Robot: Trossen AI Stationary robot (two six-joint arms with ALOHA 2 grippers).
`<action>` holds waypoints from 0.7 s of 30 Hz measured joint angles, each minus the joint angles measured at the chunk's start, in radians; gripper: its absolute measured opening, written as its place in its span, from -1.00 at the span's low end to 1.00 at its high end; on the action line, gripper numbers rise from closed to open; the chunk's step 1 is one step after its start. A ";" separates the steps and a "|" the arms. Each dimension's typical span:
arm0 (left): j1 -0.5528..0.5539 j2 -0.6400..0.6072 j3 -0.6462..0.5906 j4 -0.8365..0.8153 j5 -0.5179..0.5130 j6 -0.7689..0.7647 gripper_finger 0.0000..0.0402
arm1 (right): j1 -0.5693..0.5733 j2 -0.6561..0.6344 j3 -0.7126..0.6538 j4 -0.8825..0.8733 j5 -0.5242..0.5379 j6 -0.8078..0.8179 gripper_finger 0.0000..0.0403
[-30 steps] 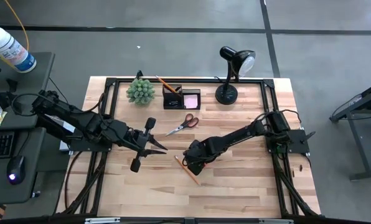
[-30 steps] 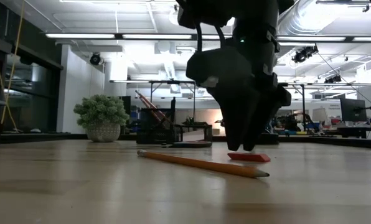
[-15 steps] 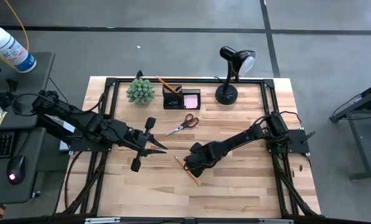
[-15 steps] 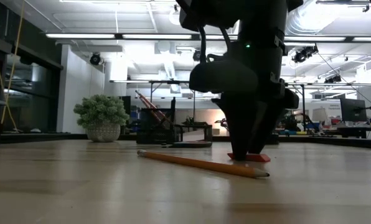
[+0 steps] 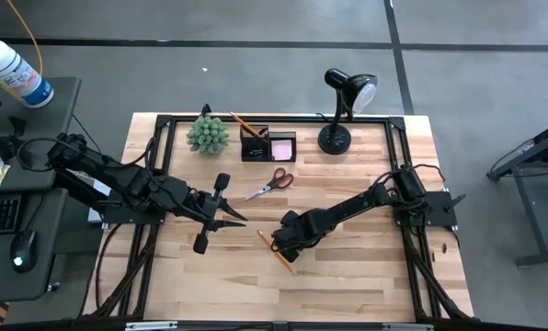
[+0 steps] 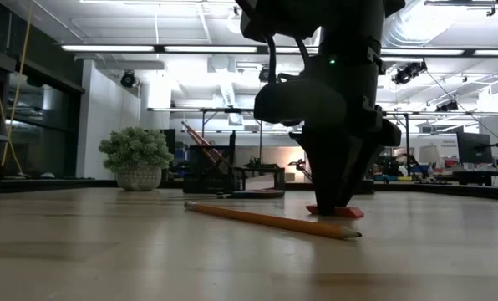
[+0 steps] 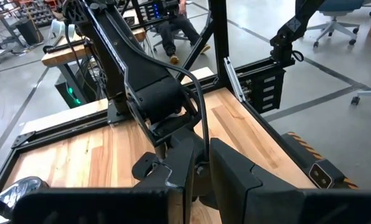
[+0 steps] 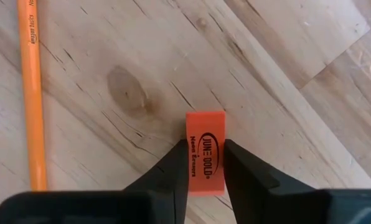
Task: Pick and place office supplies into organizer
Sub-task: Put the orange eraser into the black desk organizer
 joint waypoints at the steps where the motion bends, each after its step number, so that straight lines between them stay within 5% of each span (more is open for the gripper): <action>1: 0.000 0.000 0.000 0.000 0.000 0.000 -0.79 | 0.000 0.000 0.000 0.000 -0.003 0.000 -0.58; 21: 0.000 -0.107 0.000 -0.009 0.002 0.003 -0.79 | -0.001 0.007 0.064 -0.092 0.001 -0.094 -0.59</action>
